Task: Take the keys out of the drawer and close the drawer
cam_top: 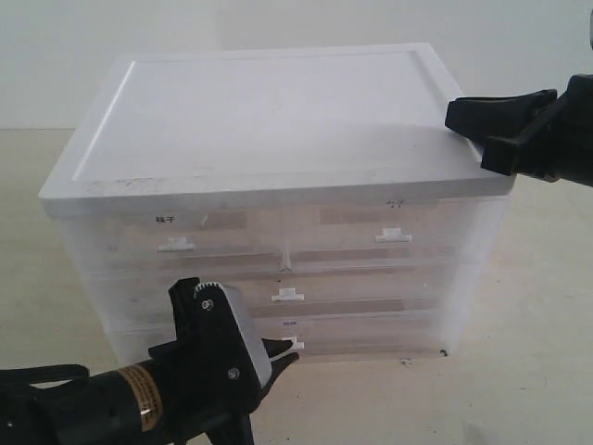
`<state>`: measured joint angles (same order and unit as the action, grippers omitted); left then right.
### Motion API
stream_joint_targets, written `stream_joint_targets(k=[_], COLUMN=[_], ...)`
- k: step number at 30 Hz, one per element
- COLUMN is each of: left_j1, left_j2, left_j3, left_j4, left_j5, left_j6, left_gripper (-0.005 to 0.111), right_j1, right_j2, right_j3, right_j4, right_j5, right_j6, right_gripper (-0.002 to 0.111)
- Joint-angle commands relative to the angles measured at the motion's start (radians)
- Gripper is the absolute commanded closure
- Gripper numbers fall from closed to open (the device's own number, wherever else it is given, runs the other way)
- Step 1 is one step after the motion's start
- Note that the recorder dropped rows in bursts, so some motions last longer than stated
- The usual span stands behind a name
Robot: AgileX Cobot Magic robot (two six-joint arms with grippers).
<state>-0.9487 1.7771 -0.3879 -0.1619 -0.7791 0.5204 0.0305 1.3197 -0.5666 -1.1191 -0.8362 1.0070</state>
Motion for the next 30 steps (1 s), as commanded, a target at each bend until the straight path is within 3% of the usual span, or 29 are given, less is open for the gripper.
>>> stream_joint_targets(k=[1, 10, 21, 24, 30], left_j1=[0.001, 0.001, -0.082, -0.084, -0.084], left_j2=[0.035, 0.033, -0.140, -0.230, -0.338], left_j3=[-0.050, -0.075, -0.058, -0.043, -0.021], left_j4=[-0.213, -0.261, -0.260, -0.488, -1.379], left_j5=[-0.014, 0.000, 0.268, 0.300, 0.244], left_j6=[0.110, 0.151, 0.150, 0.210, 0.814], left_gripper=[0.102, 0.102, 0.102, 0.102, 0.102], right_j1=[0.002, 0.002, 0.002, 0.002, 0.002], right_j2=[0.011, 0.011, 0.011, 0.011, 0.011], right_j3=[0.007, 0.007, 0.007, 0.007, 0.007], right_j4=[-0.046, -0.046, -0.046, -0.054, -0.054], right_j5=[0.035, 0.037, 0.039, 0.039, 0.039], right_j6=[0.007, 0.005, 0.005, 0.007, 0.007], right_gripper=[0.108, 0.108, 0.108, 0.108, 0.108])
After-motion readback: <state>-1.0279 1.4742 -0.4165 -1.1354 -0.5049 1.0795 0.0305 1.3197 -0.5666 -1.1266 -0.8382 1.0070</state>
